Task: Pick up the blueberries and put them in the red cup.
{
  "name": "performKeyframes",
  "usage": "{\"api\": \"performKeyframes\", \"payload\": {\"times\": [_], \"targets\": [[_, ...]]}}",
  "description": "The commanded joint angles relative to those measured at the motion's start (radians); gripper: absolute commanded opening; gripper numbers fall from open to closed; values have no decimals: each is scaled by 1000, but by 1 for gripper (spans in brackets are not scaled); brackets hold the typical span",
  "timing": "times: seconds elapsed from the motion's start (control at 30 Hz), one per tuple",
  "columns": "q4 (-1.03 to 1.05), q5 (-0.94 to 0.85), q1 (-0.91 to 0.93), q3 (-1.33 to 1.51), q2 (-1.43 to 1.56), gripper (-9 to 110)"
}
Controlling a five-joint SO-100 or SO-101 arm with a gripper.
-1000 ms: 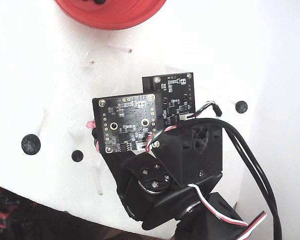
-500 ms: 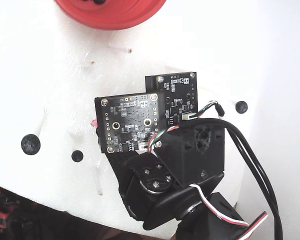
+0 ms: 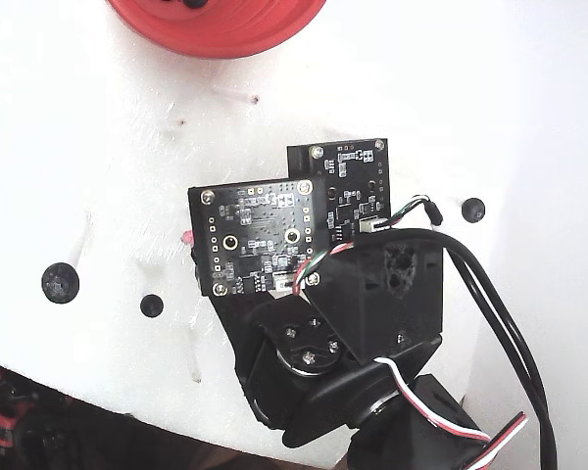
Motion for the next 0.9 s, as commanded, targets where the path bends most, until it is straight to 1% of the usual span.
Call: {"api": "performKeyframes", "payload": {"times": [0.0,0.47,0.87], "targets": [[15,15,-51,-55,115,10],[38,60,-92,-121,135,10],[43,17,-54,-77,118,14]]}}
